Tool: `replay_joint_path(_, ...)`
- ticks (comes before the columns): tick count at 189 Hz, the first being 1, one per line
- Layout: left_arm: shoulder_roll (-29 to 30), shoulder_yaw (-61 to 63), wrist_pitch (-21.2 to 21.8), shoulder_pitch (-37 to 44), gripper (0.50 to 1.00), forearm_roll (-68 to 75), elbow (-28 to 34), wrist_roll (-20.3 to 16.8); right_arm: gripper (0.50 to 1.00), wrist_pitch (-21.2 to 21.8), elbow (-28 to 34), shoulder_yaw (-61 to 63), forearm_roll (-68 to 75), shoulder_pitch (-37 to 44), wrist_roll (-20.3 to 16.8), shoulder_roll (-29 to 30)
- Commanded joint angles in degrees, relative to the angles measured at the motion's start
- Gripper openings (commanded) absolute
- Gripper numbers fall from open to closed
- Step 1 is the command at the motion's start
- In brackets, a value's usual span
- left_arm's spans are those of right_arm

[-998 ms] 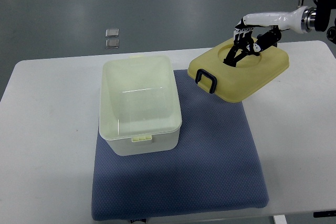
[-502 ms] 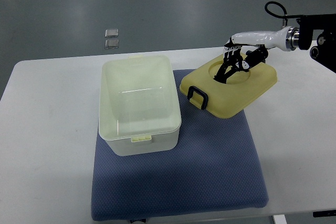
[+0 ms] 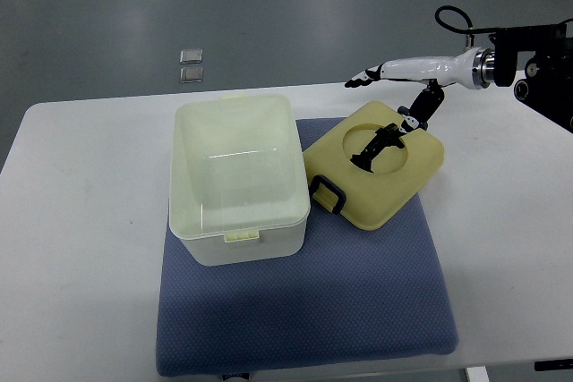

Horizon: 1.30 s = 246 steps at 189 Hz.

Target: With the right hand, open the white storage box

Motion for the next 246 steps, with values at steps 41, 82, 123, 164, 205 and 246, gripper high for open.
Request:
replay_joint_path(41, 0.00, -0.03, 0.00, 0.00, 1.000, 0.00, 0.03, 0.00, 0.919, 12.09, -1.58, 2.92, 7.74, 3.57, 0.00, -0.58)
replay_joint_path(82, 0.00, 0.06, 0.00, 0.00, 1.000, 0.00, 0.03, 0.00, 0.919, 12.09, -2.90, 3.36, 28.83, 2.51, 0.00, 0.56)
replay_joint_path(123, 0.00, 0.06, 0.00, 0.00, 1.000, 0.00, 0.03, 0.00, 0.919, 11.37, -4.21, 3.36, 52.73, 0.58, -10.30, 2.49)
replay_joint_path(164, 0.00, -0.03, 0.00, 0.00, 1.000, 0.00, -0.05, 0.00, 0.921, 7.32, -8.70, 4.24, 74.19, -3.73, -21.29, 7.24)
replay_joint_path(205, 0.00, 0.06, 0.00, 0.00, 1.000, 0.00, -0.05, 0.00, 0.921, 5.48, -9.49, 6.17, 90.27, -5.66, -28.14, 9.97)
replay_joint_path(246, 0.00, -0.03, 0.00, 0.00, 1.000, 0.00, 0.03, 0.00, 0.921, 2.23, -9.49, 6.26, 101.08, -6.45, -32.36, 10.32)
